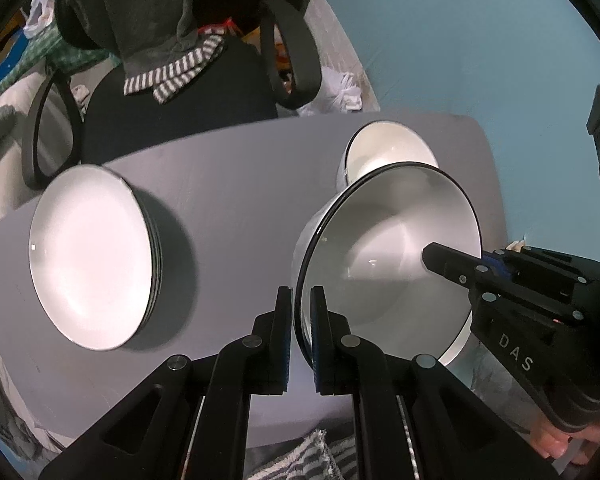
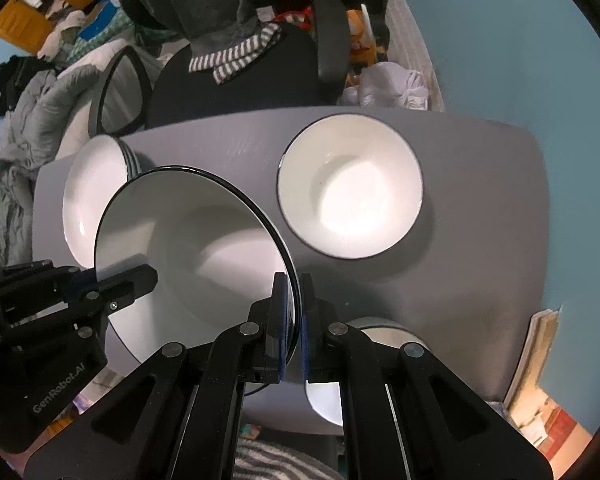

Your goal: Organize plates and bowls

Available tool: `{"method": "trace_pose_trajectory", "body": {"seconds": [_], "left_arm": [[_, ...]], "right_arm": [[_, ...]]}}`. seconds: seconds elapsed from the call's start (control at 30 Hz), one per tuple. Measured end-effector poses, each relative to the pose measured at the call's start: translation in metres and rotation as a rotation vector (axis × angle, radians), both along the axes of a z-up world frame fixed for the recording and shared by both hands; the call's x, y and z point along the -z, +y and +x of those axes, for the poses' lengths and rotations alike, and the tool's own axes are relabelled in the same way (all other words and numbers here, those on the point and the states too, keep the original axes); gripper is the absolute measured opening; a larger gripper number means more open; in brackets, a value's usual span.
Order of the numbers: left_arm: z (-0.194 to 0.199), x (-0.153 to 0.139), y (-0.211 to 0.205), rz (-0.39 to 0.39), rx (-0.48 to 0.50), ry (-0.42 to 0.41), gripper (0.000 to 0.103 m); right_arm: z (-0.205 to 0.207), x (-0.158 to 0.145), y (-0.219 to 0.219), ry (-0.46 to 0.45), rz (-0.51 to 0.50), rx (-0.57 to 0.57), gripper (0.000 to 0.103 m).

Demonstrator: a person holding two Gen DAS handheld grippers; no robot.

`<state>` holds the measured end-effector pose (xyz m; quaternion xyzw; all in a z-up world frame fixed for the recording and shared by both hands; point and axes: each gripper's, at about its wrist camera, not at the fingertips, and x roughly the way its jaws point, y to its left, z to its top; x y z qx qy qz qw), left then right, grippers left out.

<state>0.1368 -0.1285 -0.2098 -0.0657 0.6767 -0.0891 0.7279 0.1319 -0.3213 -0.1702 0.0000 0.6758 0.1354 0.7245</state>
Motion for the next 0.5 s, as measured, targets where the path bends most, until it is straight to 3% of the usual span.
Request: {"method": "trace_pose_trajectory", "body": {"seconds": [0.5], "left_arm": [[0.041, 0.006, -0.035, 0.011, 0.034, 0.002, 0.008]], "right_arm": [[0.036, 0.001, -0.039, -0.002, -0.004, 0.039, 0.006]]}}
